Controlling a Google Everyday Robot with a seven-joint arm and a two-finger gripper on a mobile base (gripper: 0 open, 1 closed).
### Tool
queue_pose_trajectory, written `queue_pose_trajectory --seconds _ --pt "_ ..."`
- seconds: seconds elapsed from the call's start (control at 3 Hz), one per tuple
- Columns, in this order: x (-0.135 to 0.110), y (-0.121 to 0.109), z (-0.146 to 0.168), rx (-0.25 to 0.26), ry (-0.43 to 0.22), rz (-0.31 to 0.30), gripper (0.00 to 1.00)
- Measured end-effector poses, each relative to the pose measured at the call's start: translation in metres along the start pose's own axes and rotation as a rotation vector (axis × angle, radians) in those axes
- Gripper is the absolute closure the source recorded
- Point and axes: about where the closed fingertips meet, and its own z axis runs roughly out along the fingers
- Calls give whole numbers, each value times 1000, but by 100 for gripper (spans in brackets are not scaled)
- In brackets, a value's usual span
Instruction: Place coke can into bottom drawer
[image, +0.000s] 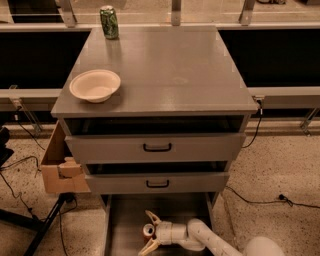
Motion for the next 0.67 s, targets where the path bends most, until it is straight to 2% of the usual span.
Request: queue_pose_trajectory --seconds 0.33,0.67 --pt "-8 -1 1 -20 22 -18 0" --pt "-23 -11 -34 -9 121 -22 0"
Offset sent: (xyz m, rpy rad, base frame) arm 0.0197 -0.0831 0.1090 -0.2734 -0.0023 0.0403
